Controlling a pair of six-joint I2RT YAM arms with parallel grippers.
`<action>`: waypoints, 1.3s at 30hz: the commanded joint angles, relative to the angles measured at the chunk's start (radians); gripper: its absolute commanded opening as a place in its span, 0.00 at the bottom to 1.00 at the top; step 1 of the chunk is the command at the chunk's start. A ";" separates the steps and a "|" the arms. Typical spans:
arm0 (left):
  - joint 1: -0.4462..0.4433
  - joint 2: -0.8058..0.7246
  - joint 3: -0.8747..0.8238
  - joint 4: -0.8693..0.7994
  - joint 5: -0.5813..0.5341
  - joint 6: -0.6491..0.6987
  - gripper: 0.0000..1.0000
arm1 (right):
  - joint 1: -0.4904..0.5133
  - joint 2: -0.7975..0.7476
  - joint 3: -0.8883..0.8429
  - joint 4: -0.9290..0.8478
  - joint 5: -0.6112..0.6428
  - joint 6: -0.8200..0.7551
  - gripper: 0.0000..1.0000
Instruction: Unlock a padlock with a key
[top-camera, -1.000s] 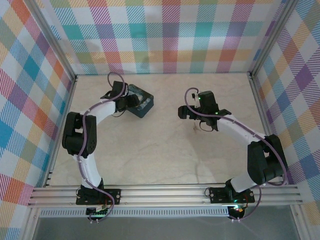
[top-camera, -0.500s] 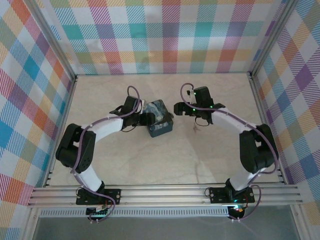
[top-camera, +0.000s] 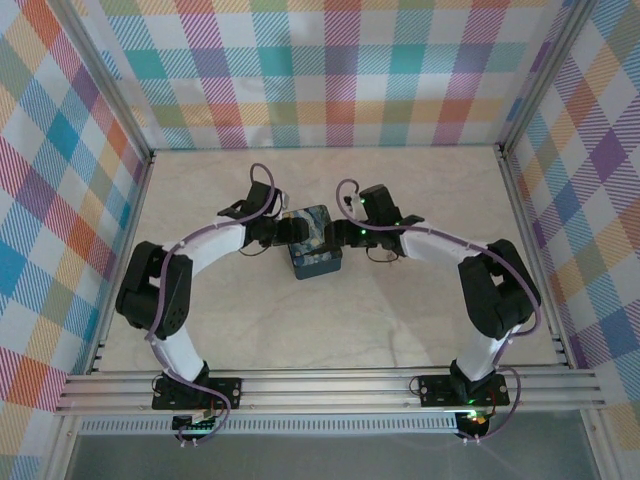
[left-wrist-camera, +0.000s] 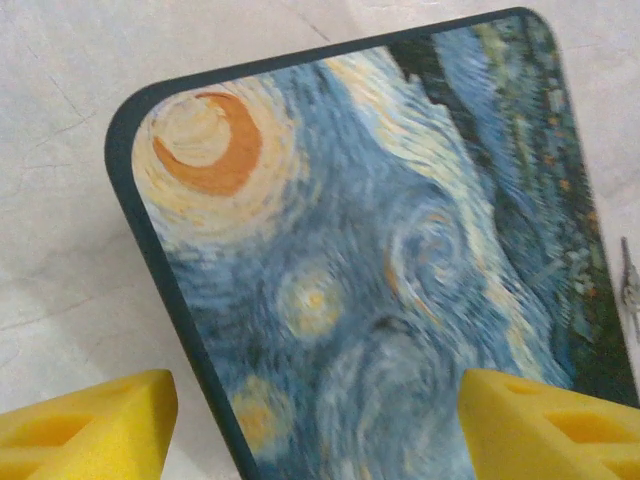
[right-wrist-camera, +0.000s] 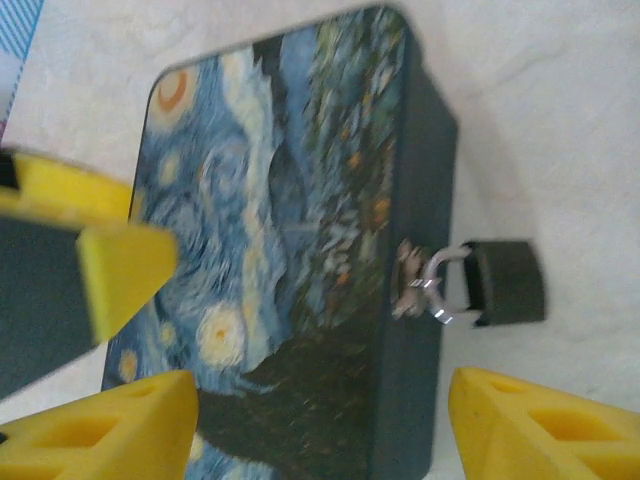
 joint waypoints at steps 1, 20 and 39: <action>0.017 0.050 0.053 -0.001 0.060 -0.028 0.74 | 0.041 0.009 -0.026 0.046 -0.008 0.060 0.67; 0.102 0.042 0.275 -0.223 -0.144 -0.003 0.80 | 0.103 -0.144 -0.071 -0.151 0.238 0.068 0.75; -0.196 -0.411 -0.229 -0.262 -0.421 -0.217 0.79 | -0.163 0.043 -0.003 -0.359 0.356 0.084 0.35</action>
